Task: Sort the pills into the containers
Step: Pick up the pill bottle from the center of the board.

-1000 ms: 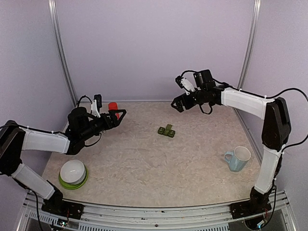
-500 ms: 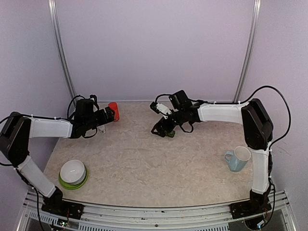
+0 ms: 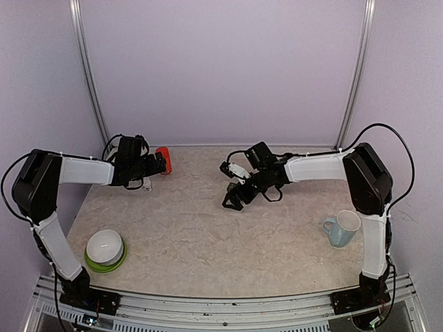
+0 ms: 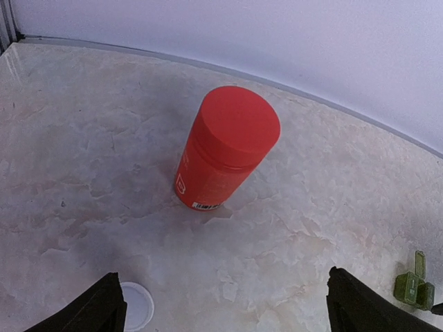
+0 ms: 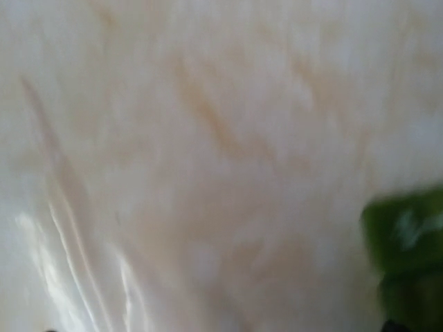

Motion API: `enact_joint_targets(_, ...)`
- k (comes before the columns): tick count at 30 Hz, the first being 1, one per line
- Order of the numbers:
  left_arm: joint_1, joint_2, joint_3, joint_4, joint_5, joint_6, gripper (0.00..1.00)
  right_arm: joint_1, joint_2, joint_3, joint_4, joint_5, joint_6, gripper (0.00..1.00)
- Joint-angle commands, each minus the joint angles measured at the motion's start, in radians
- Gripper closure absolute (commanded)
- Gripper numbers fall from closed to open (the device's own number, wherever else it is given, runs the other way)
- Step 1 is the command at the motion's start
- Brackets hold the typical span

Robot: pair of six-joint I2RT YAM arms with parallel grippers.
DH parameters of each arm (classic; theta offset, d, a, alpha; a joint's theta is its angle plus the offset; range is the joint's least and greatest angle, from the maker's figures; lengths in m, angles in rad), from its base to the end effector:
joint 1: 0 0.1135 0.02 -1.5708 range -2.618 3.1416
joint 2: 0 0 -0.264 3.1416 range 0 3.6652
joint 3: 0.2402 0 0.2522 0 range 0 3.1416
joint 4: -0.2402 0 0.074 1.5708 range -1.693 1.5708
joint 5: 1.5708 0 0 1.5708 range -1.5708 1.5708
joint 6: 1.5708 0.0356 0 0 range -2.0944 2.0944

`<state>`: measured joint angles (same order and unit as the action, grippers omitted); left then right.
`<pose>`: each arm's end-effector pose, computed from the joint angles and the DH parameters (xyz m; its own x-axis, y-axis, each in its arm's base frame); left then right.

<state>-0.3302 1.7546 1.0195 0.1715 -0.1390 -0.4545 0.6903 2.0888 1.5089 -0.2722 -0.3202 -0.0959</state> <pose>0.3635 -0.1194 0.1949 -0.5464 -0.2723 -0.7920 -0.0329 0.9519 -0.3046 0.3471 0.3012 0.1777 -0.5045 -0.5345 -0.6781 -0.8162 0.5513 0.1728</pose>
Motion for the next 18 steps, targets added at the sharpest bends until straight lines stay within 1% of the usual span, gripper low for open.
enact_joint_targets(1, 0.014, 0.023, 0.073, -0.032, 0.014, 0.027, 0.01, -0.001, 0.01, -0.06, -0.023, 0.033, 0.031, 0.0)
enact_joint_targets(7, 0.016, 0.083, 0.19, -0.047, 0.03, 0.043, 0.01, -0.012, 0.035, -0.07, -0.035, 0.022, 0.073, 0.01)
enact_joint_targets(16, 0.019, 0.207, 0.363, -0.06, 0.086, 0.082, 0.01, -0.051, 0.059, -0.06, -0.049, 0.065, 0.107, 0.03)
enact_joint_targets(18, 0.02, 0.227, 0.391, -0.058, 0.108, 0.119, 0.01, -0.057, 0.059, -0.059, -0.04, 0.068, 0.106, 0.03)
